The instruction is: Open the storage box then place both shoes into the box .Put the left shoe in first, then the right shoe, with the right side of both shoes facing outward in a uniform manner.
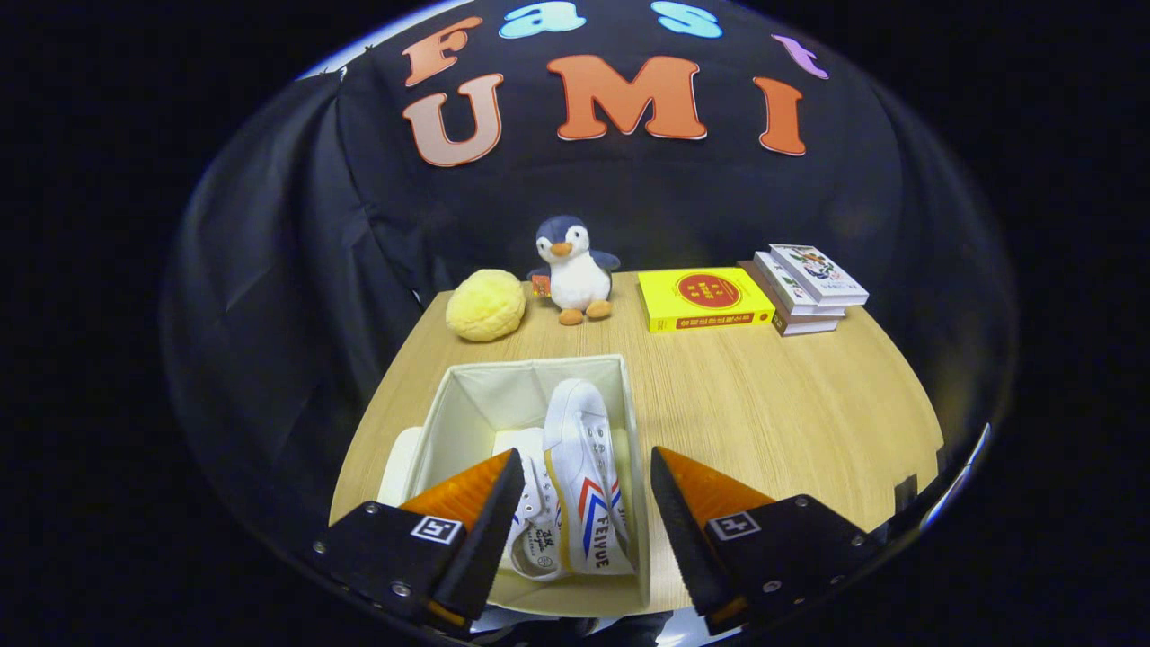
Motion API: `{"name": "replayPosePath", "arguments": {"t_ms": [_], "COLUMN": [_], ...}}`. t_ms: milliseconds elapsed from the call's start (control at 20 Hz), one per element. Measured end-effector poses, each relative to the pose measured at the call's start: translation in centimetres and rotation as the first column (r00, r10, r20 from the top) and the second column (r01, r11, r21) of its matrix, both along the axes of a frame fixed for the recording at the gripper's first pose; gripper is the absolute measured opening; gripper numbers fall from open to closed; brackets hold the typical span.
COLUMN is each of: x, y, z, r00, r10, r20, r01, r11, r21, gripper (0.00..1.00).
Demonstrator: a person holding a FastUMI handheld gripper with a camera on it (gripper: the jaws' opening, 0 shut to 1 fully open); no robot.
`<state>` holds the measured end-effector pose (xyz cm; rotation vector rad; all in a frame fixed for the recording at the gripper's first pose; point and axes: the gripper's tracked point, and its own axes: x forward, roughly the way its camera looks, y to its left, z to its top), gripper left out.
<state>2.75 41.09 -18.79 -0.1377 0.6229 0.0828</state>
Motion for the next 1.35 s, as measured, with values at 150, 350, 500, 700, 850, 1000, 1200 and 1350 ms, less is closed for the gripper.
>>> {"name": "replayPosePath", "arguments": {"t_ms": [150, 350, 500, 700, 850, 1000, 1200, 1350], "x": [0.0, -0.4, -1.5, -3.5, -4.8, -5.8, -6.5, -6.6], "y": [-0.4, -0.8, -1.2, -2.3, -3.9, -5.2, -6.5, -7.1], "z": [3.4, 9.8, 14.7, 19.4, 21.5, 22.5, 22.6, 22.3], "r00": [0.998, 0.977, 0.945, 0.898, 0.866, 0.844, 0.833, 0.839], "r10": [0.006, 0.020, 0.024, 0.007, -0.016, -0.034, -0.061, -0.082], "r20": [0.068, 0.213, 0.326, 0.439, 0.500, 0.535, 0.550, 0.538], "r01": [-0.007, -0.022, -0.032, -0.027, -0.001, 0.021, 0.041, 0.053], "r11": [1.000, 1.000, 0.999, 0.999, 0.999, 0.999, 0.998, 0.996], "r21": [0.002, 0.008, 0.017, 0.038, 0.034, 0.031, 0.048, 0.068], "gripper": [0.98, 0.98, 0.98, 0.97, 0.97, 0.97, 0.97, 0.97]}}
